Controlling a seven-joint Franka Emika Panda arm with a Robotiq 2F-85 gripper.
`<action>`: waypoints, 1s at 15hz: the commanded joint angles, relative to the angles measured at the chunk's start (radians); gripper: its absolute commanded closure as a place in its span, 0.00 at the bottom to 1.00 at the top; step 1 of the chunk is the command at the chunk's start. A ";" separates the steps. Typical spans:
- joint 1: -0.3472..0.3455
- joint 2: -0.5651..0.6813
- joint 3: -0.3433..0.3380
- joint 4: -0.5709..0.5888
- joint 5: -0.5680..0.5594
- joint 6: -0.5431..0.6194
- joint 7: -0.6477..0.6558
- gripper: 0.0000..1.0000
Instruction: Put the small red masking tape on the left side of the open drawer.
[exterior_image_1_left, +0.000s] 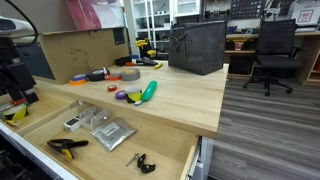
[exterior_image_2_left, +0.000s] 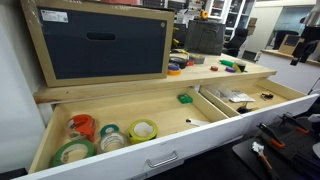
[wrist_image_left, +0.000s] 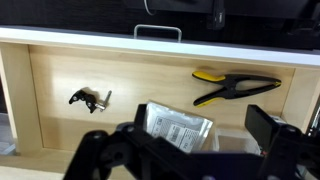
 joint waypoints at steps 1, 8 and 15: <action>-0.004 0.000 0.005 0.001 0.004 -0.002 -0.003 0.00; -0.004 0.000 0.005 0.001 0.004 -0.002 -0.003 0.00; -0.004 0.018 0.011 0.019 0.011 0.004 0.020 0.00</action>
